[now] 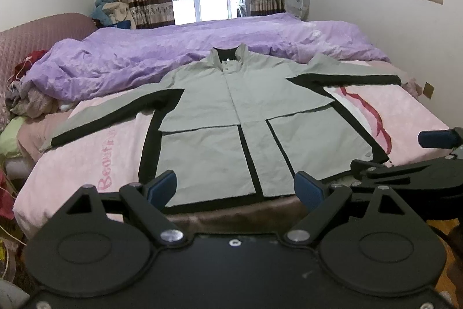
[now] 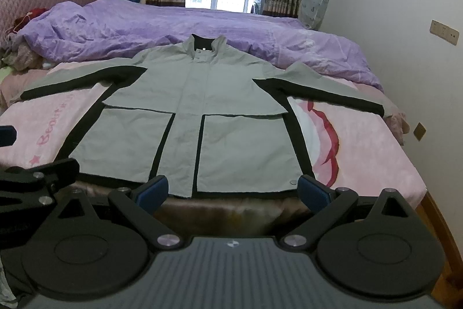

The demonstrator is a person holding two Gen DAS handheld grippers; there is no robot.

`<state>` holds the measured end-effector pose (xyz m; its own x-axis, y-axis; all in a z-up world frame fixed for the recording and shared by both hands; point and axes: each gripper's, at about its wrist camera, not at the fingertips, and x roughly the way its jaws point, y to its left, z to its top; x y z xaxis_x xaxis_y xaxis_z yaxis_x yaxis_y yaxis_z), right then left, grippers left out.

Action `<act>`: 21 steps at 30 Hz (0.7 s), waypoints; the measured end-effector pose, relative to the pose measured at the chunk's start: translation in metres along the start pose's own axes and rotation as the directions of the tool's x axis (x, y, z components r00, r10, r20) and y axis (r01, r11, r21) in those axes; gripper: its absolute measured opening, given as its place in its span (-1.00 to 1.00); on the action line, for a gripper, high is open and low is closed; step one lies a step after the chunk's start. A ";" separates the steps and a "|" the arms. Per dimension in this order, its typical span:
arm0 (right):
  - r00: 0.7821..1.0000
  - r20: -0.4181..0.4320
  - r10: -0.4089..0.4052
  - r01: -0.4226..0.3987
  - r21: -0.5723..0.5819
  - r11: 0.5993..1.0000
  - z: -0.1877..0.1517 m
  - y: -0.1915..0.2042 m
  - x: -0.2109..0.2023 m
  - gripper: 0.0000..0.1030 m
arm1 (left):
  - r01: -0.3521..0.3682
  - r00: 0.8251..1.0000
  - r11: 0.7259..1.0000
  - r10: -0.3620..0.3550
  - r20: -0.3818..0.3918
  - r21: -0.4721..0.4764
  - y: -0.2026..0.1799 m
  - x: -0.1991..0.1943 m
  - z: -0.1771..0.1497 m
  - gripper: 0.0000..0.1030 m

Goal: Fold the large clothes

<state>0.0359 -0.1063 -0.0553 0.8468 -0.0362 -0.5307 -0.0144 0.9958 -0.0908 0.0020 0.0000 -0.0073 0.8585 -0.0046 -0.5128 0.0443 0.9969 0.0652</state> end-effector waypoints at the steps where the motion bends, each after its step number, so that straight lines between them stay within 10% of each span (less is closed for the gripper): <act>1: 1.000 -0.003 0.000 0.000 0.002 1.000 0.000 0.000 0.001 1.00 | 0.000 1.000 1.000 0.000 -0.008 -0.002 0.000 0.001 0.000 0.76; 5: 1.000 -0.009 0.000 0.000 -0.011 1.000 -0.002 0.000 0.003 1.00 | -0.008 1.000 0.999 0.008 -0.004 -0.041 0.005 0.007 -0.001 0.76; 10: 0.973 0.229 -0.017 0.011 0.028 1.000 -0.007 -0.006 0.007 1.00 | 0.020 0.998 0.994 -0.014 0.057 -0.112 0.022 0.047 0.001 0.76; 18: 0.983 0.179 0.044 -0.062 0.099 0.993 0.035 -0.011 0.106 1.00 | -0.175 0.984 0.948 0.164 -0.063 -0.268 0.140 0.166 0.018 0.76; 21: 0.975 0.189 0.120 -0.152 0.164 0.975 0.041 -0.024 0.147 1.00 | -0.329 0.944 0.892 0.311 -0.108 -0.309 0.221 0.207 0.028 0.76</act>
<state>0.1823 -0.1318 -0.0964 0.9241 0.1000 -0.3689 -0.0552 0.9900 0.1301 0.2038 0.2173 -0.0755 0.7693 0.3140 -0.5563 -0.4006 0.9155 -0.0373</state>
